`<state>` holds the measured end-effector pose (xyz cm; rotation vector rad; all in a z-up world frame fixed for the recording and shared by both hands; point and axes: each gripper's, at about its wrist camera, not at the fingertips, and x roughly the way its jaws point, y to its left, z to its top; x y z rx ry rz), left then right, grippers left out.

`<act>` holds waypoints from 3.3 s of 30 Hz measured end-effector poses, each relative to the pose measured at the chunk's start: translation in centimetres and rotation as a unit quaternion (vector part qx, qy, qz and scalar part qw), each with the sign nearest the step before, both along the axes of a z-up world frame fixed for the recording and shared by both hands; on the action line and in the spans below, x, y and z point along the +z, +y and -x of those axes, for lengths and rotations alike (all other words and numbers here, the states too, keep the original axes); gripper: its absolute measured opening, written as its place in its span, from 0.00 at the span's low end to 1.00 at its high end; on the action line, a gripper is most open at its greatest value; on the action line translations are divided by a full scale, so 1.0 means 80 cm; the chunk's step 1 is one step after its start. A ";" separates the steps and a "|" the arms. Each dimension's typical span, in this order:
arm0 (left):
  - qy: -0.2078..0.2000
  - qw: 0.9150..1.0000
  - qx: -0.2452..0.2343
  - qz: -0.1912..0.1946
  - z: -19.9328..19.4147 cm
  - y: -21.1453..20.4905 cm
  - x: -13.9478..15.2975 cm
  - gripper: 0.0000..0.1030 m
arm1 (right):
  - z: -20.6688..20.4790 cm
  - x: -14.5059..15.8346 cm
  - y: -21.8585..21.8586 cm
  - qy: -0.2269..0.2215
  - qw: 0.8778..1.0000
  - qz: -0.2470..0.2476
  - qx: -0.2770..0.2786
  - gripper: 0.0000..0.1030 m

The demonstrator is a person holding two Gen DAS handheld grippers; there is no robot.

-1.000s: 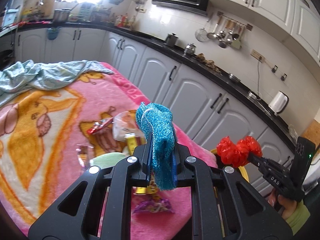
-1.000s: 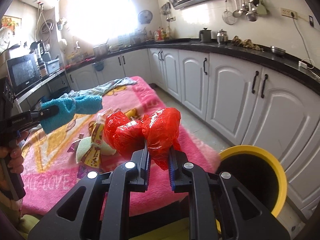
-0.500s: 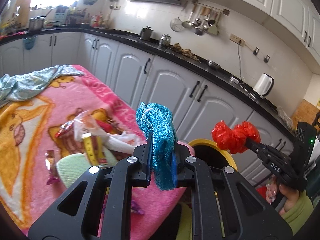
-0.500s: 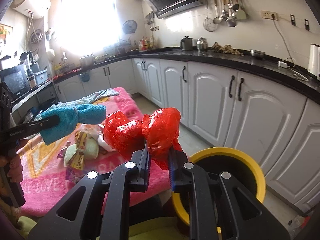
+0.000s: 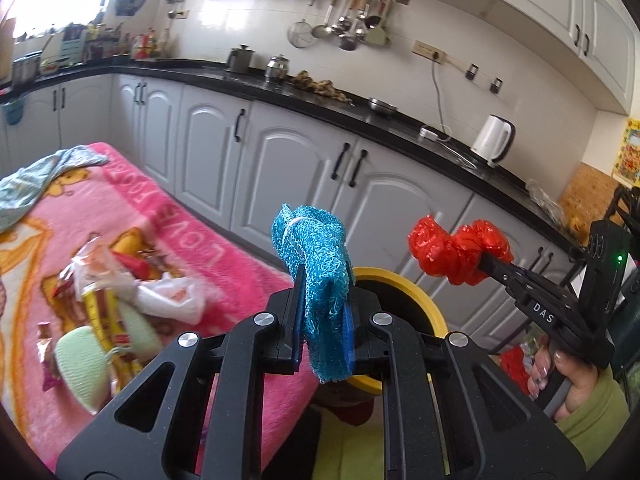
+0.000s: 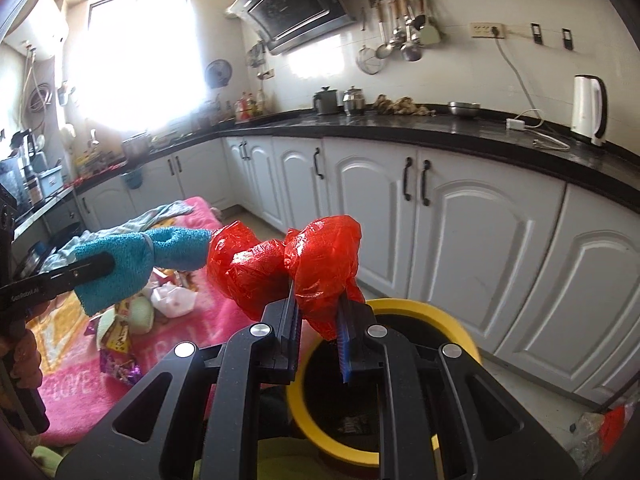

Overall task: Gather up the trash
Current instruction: 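Carry the blue scrubber and red bag in both tools over the yellow bin, then open both tools to drop the scrubber and red bag into the bin, then move both open tools back toward the remaining wrappers on the blanket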

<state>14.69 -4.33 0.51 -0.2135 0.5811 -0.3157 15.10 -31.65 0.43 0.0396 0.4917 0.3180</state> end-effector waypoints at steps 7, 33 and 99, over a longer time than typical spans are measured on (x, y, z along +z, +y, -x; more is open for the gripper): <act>-0.003 0.999 -0.034 -0.005 -0.016 -0.042 0.000 0.09 | -0.003 -0.002 -0.027 -0.008 0.999 -0.003 -0.033 0.14; 0.055 0.990 -0.127 -0.030 -0.077 -0.157 -0.073 0.09 | -0.028 -0.055 -0.094 0.025 0.992 0.010 -0.123 0.14; 0.004 0.995 0.102 0.013 -0.014 0.057 -0.014 0.89 | 0.026 -0.017 0.046 -0.019 0.999 0.032 -0.012 0.90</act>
